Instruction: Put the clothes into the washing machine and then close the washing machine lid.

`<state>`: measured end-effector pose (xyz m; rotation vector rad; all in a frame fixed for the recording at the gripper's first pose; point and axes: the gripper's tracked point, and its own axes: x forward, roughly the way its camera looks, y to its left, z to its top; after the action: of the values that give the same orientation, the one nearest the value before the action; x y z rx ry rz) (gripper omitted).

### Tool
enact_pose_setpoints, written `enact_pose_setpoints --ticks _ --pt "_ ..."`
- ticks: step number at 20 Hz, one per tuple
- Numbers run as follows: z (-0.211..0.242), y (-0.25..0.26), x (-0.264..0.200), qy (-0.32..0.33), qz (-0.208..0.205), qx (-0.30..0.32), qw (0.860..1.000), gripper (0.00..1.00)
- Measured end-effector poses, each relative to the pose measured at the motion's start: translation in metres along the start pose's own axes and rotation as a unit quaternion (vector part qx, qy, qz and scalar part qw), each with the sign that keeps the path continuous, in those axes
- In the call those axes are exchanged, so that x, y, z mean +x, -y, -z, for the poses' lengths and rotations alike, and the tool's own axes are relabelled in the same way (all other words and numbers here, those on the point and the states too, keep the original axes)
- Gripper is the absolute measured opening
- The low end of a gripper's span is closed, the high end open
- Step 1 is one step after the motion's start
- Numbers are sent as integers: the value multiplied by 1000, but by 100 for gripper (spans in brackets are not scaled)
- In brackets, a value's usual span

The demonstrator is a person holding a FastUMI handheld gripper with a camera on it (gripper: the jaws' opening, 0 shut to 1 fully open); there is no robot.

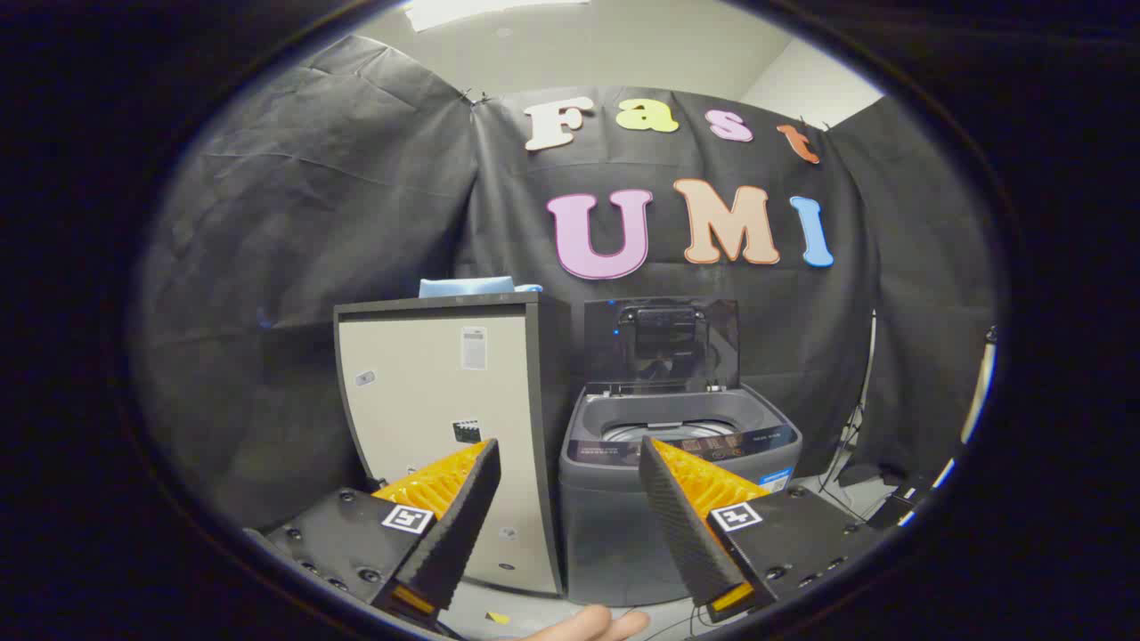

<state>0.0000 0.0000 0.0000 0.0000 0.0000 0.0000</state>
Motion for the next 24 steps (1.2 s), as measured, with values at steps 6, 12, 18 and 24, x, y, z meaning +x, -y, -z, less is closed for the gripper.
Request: enact_pose_setpoints --ticks 6,12,18,24 --pt "0 -2 0 -7 6 -2 1000 97" --pt "-17 -2 10 -12 20 -4 1000 97" --pt "-28 1 27 -20 59 9 998 97" --pt "-66 -22 52 -27 77 -6 997 97"
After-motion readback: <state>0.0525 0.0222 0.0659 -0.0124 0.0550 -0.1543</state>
